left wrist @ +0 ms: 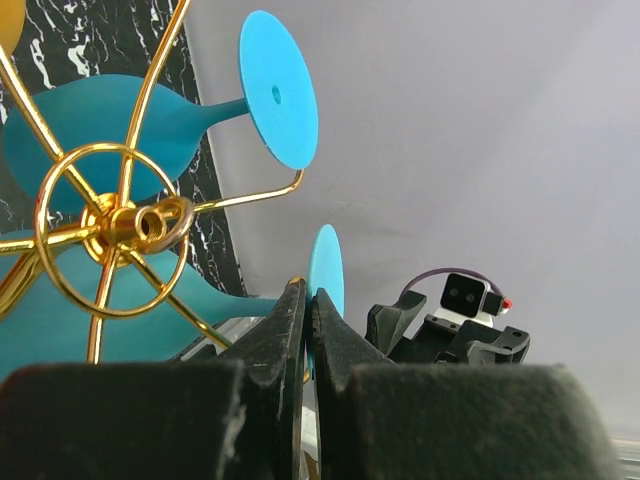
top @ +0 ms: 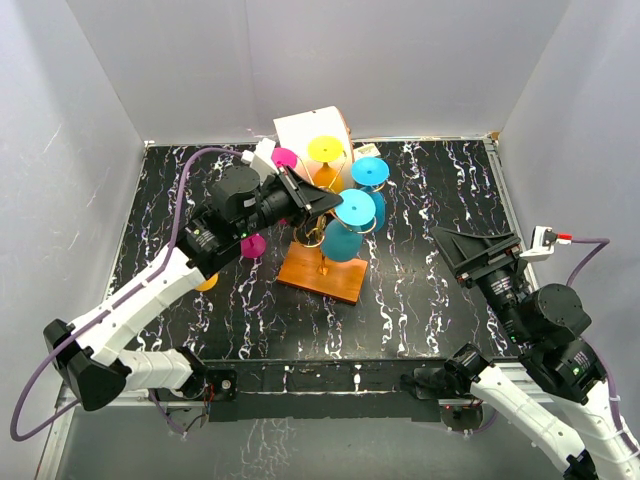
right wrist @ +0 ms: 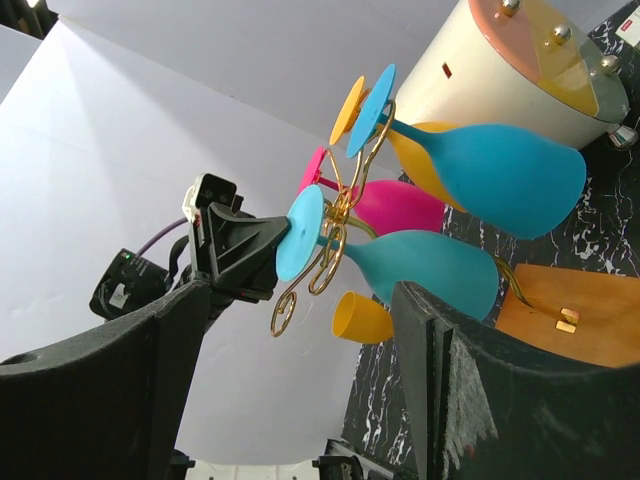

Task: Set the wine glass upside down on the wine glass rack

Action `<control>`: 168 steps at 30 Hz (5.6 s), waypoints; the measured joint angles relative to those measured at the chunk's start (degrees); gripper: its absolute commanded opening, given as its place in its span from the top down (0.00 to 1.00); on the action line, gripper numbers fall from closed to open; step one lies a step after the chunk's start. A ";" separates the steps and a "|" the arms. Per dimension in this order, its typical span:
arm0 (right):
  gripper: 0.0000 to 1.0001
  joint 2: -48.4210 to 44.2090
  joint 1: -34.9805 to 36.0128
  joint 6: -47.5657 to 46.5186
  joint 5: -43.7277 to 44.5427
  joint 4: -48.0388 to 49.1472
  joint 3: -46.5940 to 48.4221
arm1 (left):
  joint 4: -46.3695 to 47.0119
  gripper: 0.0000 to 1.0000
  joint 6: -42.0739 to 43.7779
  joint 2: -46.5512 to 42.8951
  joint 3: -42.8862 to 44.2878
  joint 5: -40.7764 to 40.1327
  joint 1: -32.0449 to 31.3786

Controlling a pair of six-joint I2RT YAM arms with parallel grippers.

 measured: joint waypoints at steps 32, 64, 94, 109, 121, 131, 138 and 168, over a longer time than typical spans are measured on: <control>0.33 0.37 0.00 3.56 5.20 -5.49 -0.15 | 2.45 1.00 4.26 0.42 -0.83 13.31 0.00; 0.33 -0.17 0.00 4.13 7.72 -6.10 -0.15 | -1.90 1.00 8.11 6.43 5.99 7.98 0.66; 0.33 3.74 0.00 2.16 7.45 -6.32 0.42 | -14.21 0.45 17.92 2.95 11.82 4.52 3.91; 0.33 12.68 0.00 -9.44 12.90 -9.88 15.06 | -28.52 0.18 42.47 0.04 20.79 -24.87 6.45; 0.37 15.96 0.00 -12.81 13.73 -9.20 14.95 | -32.59 0.51 44.15 -4.72 9.11 -34.93 24.94; 0.37 15.10 0.00 -12.07 13.64 -8.55 13.03 | -32.70 0.47 41.51 -1.53 0.04 -21.24 32.85; 0.36 14.45 0.00 -11.74 12.11 -7.17 11.67 | -30.38 0.46 40.87 4.02 -0.83 -14.34 33.53; 0.34 14.88 0.00 -19.23 5.60 -0.33 12.81 | -35.65 1.00 40.79 12.81 4.15 -19.61 34.34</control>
